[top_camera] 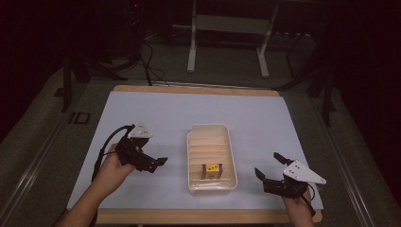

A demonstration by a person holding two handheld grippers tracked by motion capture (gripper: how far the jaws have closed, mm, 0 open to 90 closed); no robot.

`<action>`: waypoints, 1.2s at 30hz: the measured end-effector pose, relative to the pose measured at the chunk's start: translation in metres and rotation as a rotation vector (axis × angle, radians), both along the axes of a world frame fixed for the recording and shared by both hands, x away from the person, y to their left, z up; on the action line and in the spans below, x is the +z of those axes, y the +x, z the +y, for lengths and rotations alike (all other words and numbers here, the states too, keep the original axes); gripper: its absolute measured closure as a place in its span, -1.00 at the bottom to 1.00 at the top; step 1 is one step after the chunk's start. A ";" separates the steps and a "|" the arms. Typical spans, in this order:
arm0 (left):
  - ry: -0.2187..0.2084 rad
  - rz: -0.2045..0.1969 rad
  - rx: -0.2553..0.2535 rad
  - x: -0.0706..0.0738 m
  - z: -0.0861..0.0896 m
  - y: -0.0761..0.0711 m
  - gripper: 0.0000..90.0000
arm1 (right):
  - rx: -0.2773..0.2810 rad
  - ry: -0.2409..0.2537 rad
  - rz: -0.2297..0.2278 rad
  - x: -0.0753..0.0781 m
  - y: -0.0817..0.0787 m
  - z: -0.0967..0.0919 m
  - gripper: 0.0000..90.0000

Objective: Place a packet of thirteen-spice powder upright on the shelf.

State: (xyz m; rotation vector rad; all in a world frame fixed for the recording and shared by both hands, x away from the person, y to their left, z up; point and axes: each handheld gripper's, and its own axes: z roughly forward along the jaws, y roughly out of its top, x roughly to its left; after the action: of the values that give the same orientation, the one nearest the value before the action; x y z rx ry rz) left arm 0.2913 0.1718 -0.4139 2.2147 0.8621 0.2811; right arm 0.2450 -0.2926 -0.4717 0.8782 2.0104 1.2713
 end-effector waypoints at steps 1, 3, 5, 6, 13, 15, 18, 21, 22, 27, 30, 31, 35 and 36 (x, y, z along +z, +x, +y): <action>-0.004 0.005 0.004 -0.003 0.001 -0.001 -0.97 | 0.001 0.002 0.002 0.000 0.000 0.000 -0.68; 0.000 0.007 0.013 -0.007 0.003 -0.003 -0.97 | 0.002 0.000 0.004 0.000 0.001 0.000 -0.68; -0.008 0.010 0.011 -0.010 0.005 -0.004 -0.97 | 0.003 -0.001 0.004 -0.001 0.001 0.000 -0.68; -0.016 0.002 0.028 -0.014 0.007 -0.007 -0.97 | 0.000 -0.001 0.003 0.000 0.001 0.000 -0.68; -0.039 -0.012 0.049 -0.032 0.011 -0.017 -0.97 | -0.002 -0.002 -0.003 -0.001 0.001 0.000 -0.68; -0.048 -0.007 0.056 -0.038 0.013 -0.020 -0.97 | -0.001 -0.004 -0.006 0.000 0.000 0.000 -0.68; -0.071 0.007 0.067 -0.045 0.016 -0.022 -0.97 | -0.003 -0.002 -0.009 0.000 0.000 -0.001 -0.68; -0.087 0.008 0.077 -0.050 0.018 -0.026 -0.97 | -0.004 0.002 -0.012 0.000 0.000 -0.001 -0.68; -0.085 0.008 0.078 -0.052 0.019 -0.028 -0.97 | -0.005 0.002 -0.012 0.000 0.000 -0.001 -0.68; -0.072 0.026 0.074 -0.062 0.020 -0.037 -0.97 | -0.002 -0.002 -0.014 0.001 -0.001 -0.001 -0.68; -0.071 0.027 0.078 -0.067 0.020 -0.042 -0.97 | -0.002 -0.001 -0.018 0.001 -0.001 -0.001 -0.68; -0.066 0.024 0.085 -0.069 0.021 -0.044 -0.97 | -0.002 -0.002 -0.018 0.001 -0.001 -0.001 -0.68; -0.072 0.023 0.085 -0.075 0.025 -0.049 -0.97 | -0.002 0.002 -0.020 0.002 -0.001 -0.002 -0.68; -0.072 0.026 0.079 -0.075 0.027 -0.051 -0.97 | -0.001 0.002 -0.021 0.002 -0.001 -0.002 -0.68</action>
State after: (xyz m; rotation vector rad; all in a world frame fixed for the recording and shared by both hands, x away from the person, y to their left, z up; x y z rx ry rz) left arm 0.2407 0.1986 -0.4891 2.1252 0.9609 0.2557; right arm 0.2437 -0.2944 -0.4698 0.8638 1.9923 1.2767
